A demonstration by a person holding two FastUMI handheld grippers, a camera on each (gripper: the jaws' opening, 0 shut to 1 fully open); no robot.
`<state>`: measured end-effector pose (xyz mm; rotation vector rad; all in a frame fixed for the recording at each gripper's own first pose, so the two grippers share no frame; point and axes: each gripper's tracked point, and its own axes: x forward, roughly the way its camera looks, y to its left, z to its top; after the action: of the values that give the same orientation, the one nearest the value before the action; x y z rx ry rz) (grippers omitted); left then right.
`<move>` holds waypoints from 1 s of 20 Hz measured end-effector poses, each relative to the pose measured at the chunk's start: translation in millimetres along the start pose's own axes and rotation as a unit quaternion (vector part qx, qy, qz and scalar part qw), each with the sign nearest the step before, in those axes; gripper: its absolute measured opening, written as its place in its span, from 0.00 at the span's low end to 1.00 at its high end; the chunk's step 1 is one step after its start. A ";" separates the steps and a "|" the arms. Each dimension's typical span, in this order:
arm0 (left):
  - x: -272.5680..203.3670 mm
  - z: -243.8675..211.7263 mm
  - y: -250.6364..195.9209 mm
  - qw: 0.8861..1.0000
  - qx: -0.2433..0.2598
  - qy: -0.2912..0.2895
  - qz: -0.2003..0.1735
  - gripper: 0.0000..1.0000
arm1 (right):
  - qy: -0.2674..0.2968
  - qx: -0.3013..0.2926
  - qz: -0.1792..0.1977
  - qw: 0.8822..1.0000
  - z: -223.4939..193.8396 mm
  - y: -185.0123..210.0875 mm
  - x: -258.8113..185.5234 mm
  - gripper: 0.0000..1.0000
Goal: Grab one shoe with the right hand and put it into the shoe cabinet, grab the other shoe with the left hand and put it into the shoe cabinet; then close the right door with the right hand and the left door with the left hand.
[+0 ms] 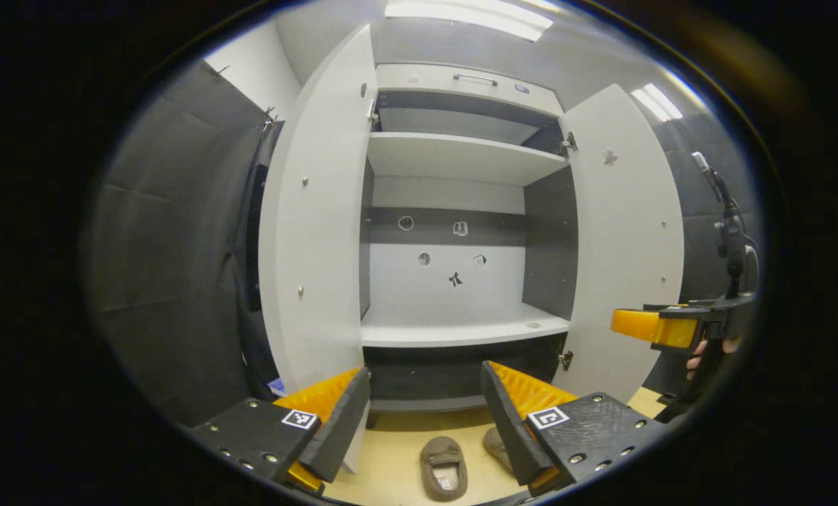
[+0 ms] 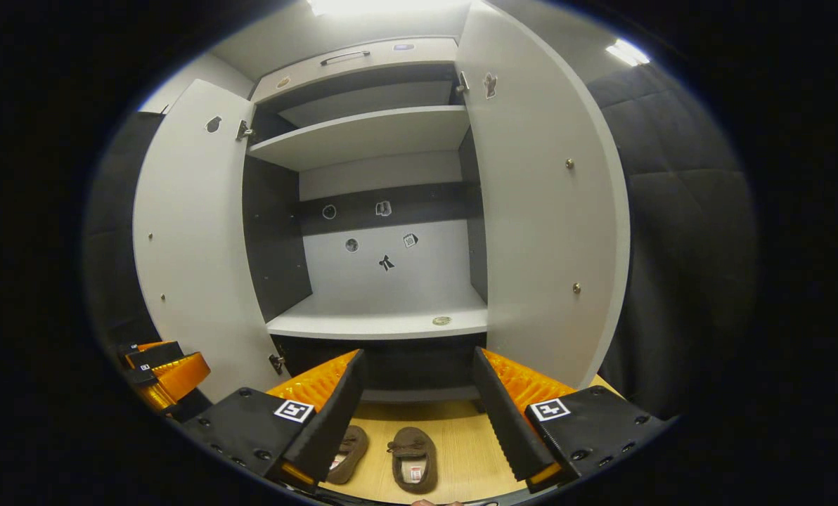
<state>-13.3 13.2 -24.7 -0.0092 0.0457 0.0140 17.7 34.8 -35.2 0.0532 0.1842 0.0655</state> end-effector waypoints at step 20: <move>-12.5 -46.9 -2.9 0.999 -0.006 0.048 -0.017 0.87 | 0.221 -0.029 0.075 0.972 -194.8 36.0 73.1 0.96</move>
<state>-27.9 9.7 -71.0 -0.0227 0.1421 -0.0200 51.3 84.9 -237.5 -0.0069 0.6241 0.2337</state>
